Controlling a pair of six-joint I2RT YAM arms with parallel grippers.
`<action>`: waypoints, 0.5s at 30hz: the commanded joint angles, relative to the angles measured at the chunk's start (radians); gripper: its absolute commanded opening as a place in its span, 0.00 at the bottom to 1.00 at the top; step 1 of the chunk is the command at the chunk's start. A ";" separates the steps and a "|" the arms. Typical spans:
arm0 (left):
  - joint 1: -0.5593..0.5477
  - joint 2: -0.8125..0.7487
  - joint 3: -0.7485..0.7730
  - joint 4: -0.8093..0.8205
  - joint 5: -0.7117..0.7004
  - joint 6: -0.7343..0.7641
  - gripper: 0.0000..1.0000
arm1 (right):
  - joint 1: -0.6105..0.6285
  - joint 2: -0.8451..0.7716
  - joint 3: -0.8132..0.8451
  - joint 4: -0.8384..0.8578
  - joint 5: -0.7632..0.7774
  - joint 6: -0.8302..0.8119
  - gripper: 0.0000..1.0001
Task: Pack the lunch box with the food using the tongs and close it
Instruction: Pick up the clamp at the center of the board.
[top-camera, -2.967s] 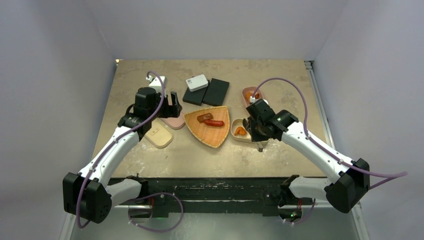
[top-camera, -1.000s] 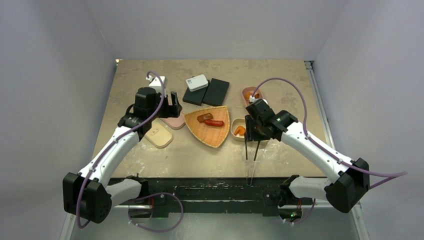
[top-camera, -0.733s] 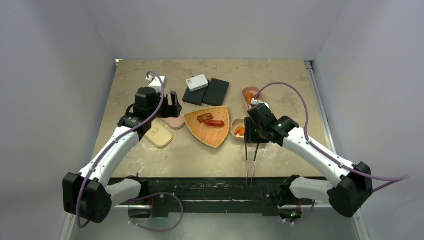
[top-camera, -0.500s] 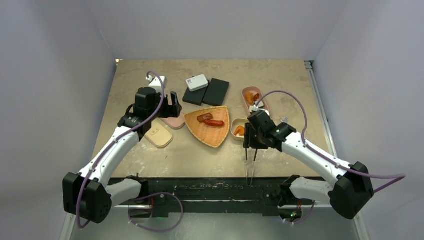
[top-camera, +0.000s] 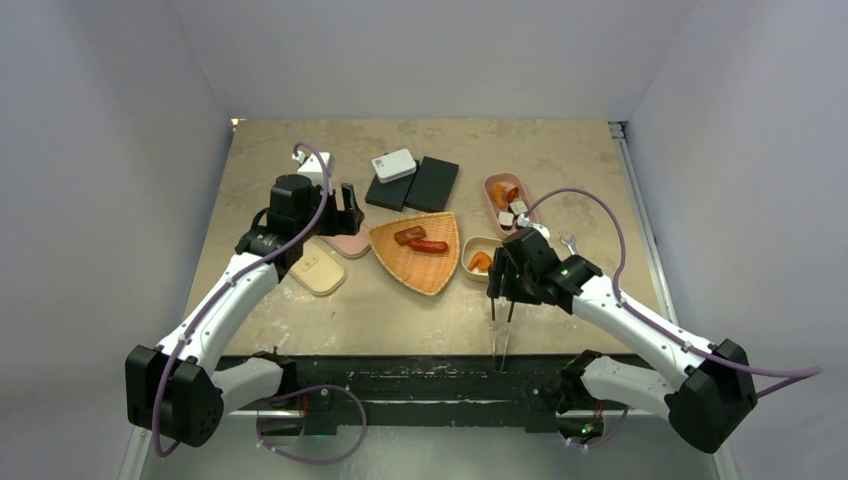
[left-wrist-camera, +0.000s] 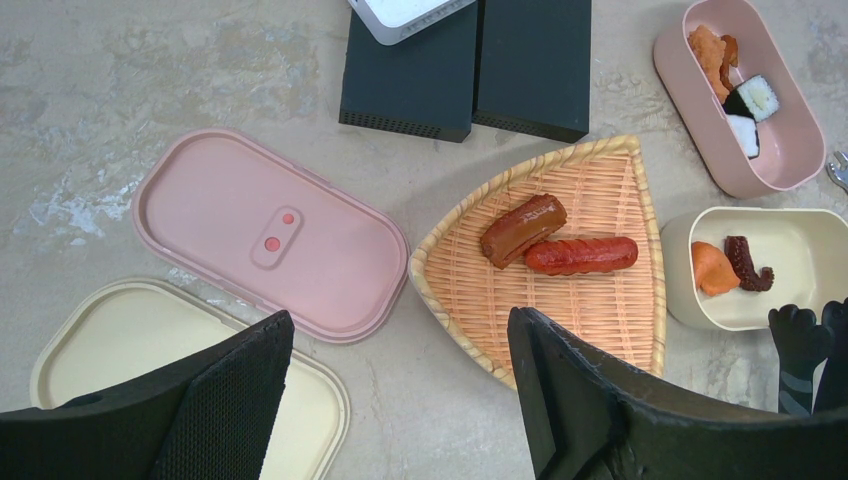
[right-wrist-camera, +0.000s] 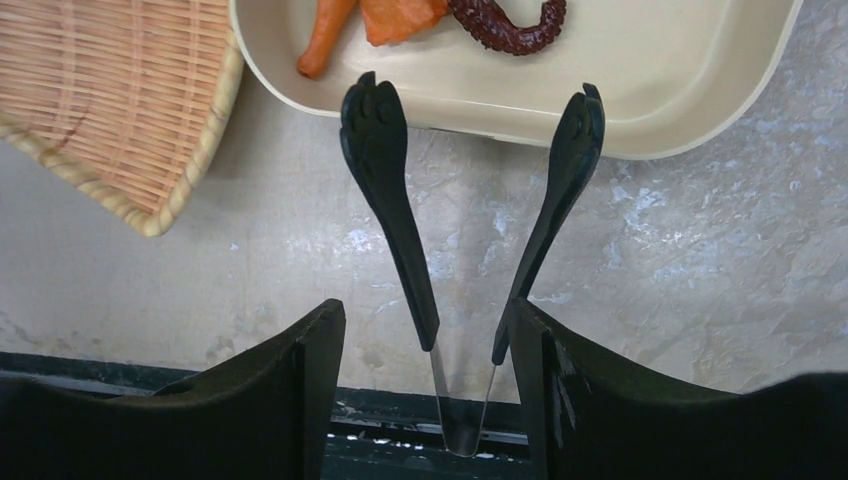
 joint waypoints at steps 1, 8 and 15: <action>-0.001 -0.020 -0.011 0.037 0.012 -0.003 0.78 | -0.004 -0.008 -0.022 0.000 0.037 0.034 0.65; -0.001 -0.015 -0.011 0.039 0.018 -0.005 0.78 | -0.004 0.000 -0.067 0.009 0.023 0.042 0.67; -0.001 -0.009 -0.011 0.039 0.026 -0.005 0.78 | -0.003 0.045 -0.105 0.093 0.008 0.043 0.69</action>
